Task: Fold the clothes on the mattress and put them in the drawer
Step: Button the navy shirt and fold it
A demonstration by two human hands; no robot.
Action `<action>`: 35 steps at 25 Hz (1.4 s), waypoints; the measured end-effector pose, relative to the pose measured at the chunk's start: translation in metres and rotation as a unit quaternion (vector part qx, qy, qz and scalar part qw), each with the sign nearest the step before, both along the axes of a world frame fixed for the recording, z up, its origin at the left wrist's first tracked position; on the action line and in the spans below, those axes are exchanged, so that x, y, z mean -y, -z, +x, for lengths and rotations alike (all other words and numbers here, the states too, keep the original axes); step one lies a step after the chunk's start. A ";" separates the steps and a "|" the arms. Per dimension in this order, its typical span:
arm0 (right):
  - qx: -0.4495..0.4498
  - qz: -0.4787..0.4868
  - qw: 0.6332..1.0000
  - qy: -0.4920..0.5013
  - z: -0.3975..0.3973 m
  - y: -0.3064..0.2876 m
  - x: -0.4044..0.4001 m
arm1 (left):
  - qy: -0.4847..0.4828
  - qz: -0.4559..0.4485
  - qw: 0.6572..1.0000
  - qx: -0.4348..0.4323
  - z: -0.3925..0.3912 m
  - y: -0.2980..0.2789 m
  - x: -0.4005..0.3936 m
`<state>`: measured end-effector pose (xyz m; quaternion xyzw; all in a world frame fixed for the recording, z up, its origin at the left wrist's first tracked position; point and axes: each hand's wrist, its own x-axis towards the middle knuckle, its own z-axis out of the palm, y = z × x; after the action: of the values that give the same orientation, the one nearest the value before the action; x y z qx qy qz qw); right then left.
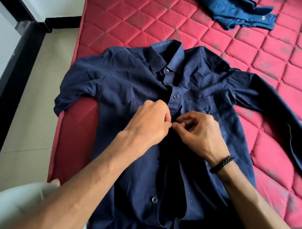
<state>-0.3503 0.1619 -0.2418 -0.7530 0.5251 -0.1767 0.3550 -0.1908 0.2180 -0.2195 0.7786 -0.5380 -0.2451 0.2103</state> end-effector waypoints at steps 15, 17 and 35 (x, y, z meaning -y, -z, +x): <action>0.129 0.255 0.958 0.000 -0.007 -0.015 0.013 | -0.062 0.059 0.990 -0.113 0.001 -0.023 -0.002; 0.138 0.277 0.951 -0.004 -0.007 -0.018 0.013 | -0.074 0.071 0.984 -0.143 0.000 -0.022 -0.001; 0.109 0.193 0.975 0.027 0.001 -0.021 0.003 | -0.093 0.105 0.955 -0.261 0.006 -0.011 0.005</action>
<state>-0.3491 0.1594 -0.2209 -0.6320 0.5274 -0.1622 0.5441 -0.1844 0.2133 -0.2082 0.7520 -0.3606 -0.4739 0.2827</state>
